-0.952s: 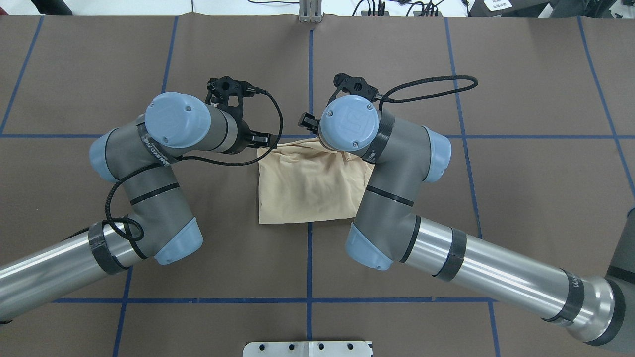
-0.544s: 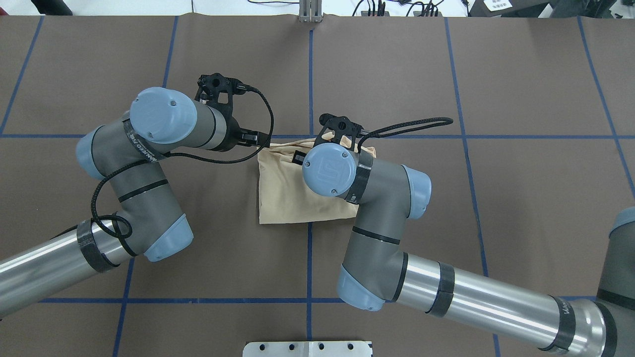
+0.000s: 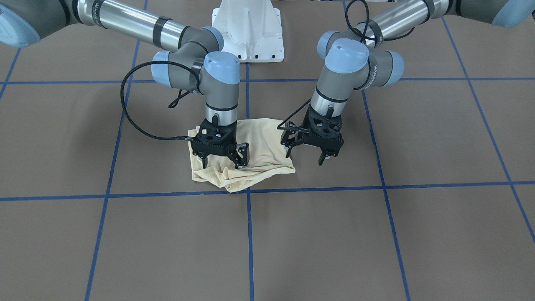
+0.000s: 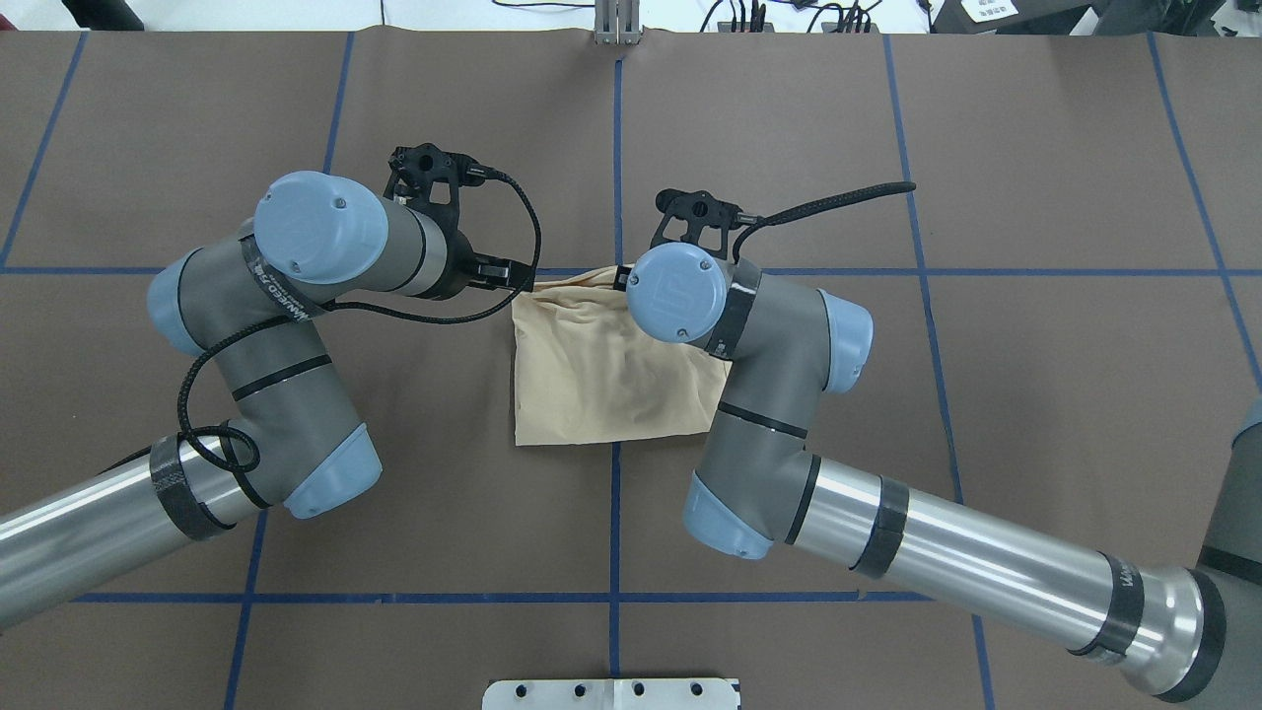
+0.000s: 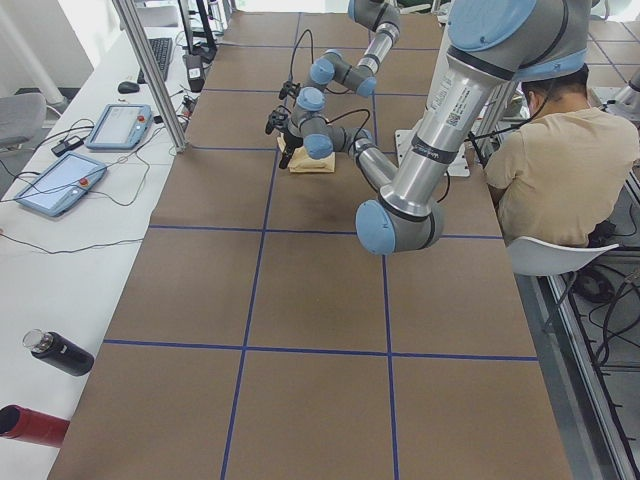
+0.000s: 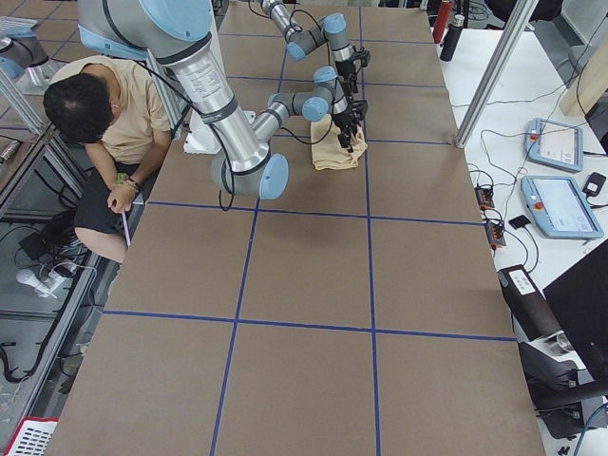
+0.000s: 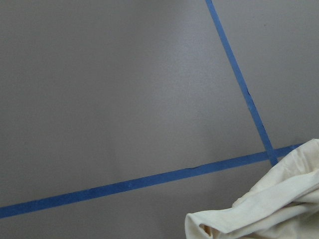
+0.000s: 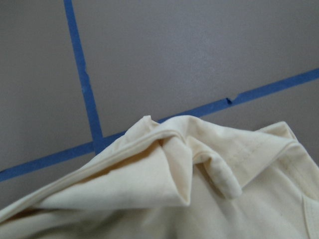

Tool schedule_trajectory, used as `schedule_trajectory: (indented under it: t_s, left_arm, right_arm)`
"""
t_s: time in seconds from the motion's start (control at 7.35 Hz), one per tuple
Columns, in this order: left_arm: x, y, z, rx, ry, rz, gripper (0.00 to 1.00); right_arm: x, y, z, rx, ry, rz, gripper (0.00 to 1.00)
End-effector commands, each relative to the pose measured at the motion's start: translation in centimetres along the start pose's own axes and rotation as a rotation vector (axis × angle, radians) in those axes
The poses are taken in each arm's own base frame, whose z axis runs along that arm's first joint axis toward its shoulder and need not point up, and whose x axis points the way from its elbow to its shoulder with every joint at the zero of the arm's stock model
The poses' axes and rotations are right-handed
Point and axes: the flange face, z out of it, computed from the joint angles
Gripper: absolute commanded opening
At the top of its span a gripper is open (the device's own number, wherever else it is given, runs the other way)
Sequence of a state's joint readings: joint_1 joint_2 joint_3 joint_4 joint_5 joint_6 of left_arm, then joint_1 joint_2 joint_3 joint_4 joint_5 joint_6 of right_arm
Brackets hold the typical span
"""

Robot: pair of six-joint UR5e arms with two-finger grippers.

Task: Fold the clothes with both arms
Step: 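Lay the folded edge down and open both grippers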

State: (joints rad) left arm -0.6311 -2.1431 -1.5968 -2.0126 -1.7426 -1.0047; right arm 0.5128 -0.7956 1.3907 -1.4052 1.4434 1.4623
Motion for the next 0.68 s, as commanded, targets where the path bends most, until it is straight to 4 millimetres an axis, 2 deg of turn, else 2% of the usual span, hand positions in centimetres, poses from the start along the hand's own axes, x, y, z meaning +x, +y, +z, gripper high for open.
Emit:
schedule_trajectory:
  t_s: [0.0, 0.14, 0.27, 0.54]
  left_arm:
    - [0.0, 0.0, -0.1, 0.0, 0.002, 0.0, 1.0]
    - [0.0, 0.0, 0.0, -0.001, 0.0, -0.001, 1.0]
    - [0.0, 0.0, -0.1, 0.0, 0.002, 0.0, 1.0]
    - [-0.6, 0.7, -1.8, 0.007, 0.021, 0.003, 1.0]
  right_arm:
    - [1.6, -4.6, 4.9, 0.058, 0.019, -0.064, 1.0]
    - [1.8, -7.0, 5.7, 0.081, 0.005, -0.083, 1.0]
    - [1.2, -8.3, 4.8, 0.086, -0.009, -0.081, 1.0]
    - [0.2, -9.9, 2.7, 0.019, -0.068, -0.072, 1.0]
